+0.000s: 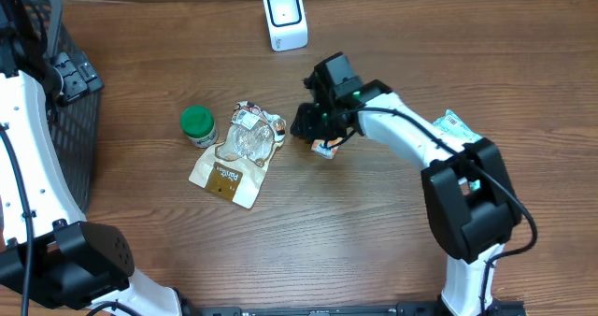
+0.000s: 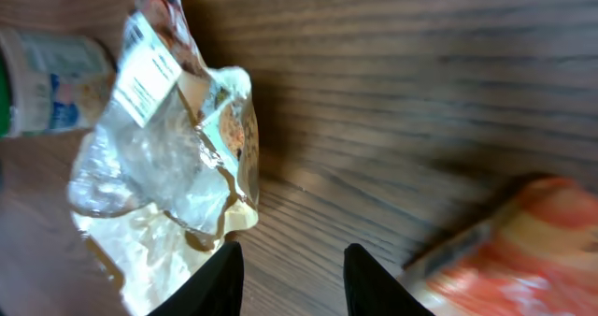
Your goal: Scan the item barcode
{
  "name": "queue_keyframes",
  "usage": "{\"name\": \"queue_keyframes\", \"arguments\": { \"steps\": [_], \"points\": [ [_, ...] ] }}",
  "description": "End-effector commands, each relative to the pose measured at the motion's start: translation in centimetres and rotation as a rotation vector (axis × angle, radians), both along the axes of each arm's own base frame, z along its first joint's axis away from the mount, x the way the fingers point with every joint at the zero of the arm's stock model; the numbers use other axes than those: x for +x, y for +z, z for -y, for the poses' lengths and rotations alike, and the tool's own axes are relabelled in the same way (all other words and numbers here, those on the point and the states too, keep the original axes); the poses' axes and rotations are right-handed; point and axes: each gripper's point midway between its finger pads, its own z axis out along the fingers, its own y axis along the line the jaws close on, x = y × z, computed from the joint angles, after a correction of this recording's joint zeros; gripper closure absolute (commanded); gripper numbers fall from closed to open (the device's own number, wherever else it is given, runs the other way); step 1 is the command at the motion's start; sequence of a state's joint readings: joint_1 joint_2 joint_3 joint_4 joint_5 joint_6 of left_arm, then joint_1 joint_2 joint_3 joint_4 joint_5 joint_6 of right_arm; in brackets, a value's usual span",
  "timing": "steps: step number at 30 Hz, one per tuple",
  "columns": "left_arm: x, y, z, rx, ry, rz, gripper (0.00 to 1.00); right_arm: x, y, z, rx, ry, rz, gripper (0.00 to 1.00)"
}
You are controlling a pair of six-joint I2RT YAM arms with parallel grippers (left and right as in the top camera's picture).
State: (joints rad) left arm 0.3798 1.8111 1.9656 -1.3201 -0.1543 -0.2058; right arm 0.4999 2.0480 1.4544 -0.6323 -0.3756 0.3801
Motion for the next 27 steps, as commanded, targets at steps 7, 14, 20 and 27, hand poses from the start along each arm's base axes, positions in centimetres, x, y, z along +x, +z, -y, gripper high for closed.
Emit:
{"name": "queue_keyframes", "arguments": {
  "steps": [7,14,20,27],
  "points": [
    [0.1,-0.5,0.0,0.002,-0.014,-0.016,0.00,-2.0,-2.8,1.2,-0.085,-0.019,-0.107,0.64],
    [0.1,-0.5,0.0,0.002,-0.014,-0.016,0.00,-1.8,-1.3,2.7,-0.113,-0.028,-0.146,0.64],
    [0.1,-0.5,0.0,0.002,-0.014,-0.016,0.00,-1.1,3.1,2.2,-0.083,0.014,-0.121,0.55],
    [0.1,-0.5,0.0,0.002,-0.014,-0.016,0.01,0.0,9.5,6.8,-0.049,-0.051,-0.053,0.49]
  ]
}}
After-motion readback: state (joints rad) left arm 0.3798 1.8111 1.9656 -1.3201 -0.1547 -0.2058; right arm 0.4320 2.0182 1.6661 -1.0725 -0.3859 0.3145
